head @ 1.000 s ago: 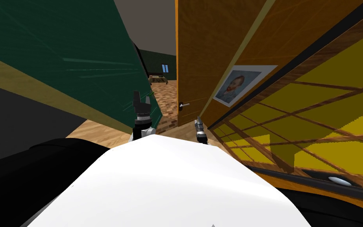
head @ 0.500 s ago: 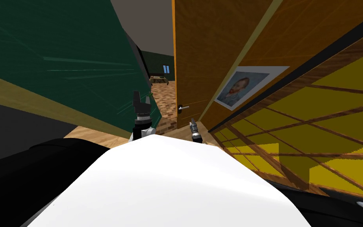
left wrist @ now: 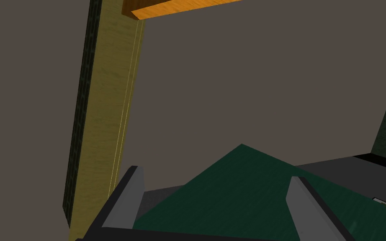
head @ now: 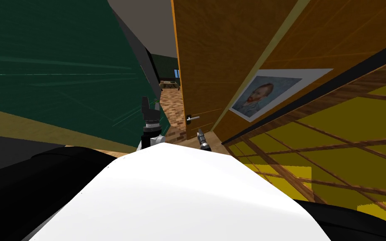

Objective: Push the door open

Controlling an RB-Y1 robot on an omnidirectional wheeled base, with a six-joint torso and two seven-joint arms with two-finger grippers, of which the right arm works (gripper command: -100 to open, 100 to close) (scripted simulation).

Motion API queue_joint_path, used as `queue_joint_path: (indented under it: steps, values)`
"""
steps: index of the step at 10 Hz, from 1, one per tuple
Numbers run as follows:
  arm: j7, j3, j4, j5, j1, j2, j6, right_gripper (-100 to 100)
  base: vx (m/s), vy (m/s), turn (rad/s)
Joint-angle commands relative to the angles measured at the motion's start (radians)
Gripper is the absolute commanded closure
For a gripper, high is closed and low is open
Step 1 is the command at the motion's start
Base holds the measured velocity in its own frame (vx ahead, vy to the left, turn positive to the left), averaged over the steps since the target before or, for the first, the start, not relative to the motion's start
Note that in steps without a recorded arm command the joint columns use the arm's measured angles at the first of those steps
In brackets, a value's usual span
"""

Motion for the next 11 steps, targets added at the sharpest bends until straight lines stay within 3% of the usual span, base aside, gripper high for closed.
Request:
queue_joint_path:
  steps: [1, 4, 6, 11]
  values:
    - [-0.019, 0.025, 0.032, 0.023, -0.006, -0.004, -0.003, -100, 0.229, -0.079, 0.037]
    - [-0.04, 0.061, 0.063, 0.054, -0.009, -0.008, -0.001, -100, 0.228, -0.053, 0.029]
    - [-0.037, 0.052, 0.071, 0.046, -0.024, 0.002, 0.006, -100, 0.103, 0.025, 0.02]
    - [-0.03, 0.039, 0.106, 0.033, -0.064, 0.03, 0.027, -100, 0.189, 0.106, 0.035]
